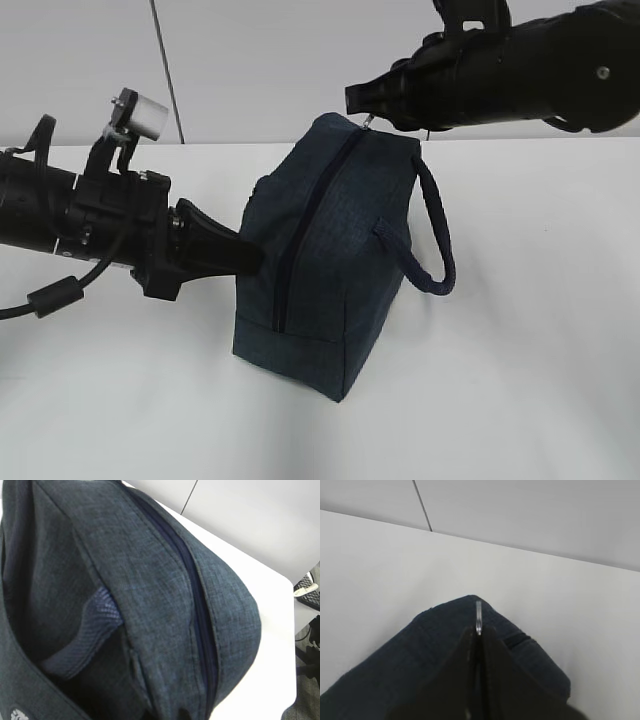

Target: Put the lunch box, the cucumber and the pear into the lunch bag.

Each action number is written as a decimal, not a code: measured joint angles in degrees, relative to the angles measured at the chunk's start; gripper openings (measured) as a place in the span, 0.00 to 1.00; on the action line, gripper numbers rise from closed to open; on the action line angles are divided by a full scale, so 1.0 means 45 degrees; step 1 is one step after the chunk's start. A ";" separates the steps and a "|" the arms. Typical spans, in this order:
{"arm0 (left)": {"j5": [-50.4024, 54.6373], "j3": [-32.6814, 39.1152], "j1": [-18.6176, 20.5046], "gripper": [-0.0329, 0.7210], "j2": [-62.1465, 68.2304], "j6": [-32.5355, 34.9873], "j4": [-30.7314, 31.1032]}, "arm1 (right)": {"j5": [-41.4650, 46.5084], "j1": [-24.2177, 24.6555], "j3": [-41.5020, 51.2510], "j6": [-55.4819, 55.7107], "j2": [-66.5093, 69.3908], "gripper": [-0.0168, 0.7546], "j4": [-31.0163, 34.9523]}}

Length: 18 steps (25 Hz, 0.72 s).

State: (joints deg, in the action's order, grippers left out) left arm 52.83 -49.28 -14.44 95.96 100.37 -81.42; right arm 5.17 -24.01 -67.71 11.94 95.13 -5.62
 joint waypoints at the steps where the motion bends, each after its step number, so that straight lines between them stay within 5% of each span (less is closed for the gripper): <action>1: 0.0000 0.0000 0.0000 0.06 0.0000 -0.0011 0.0000 | 0.0098 0.0057 -0.0275 0.0000 0.0249 0.02 0.0000; 18: 0.0050 -0.0014 0.0000 0.05 0.0000 -0.0332 0.0402 | 0.3724 0.1660 -0.5299 0.0000 0.5450 0.02 0.1155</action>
State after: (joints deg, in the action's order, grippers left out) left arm 53.06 -49.34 -14.44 95.96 98.87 -79.61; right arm 21.93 -16.54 -91.55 11.94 119.66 -0.42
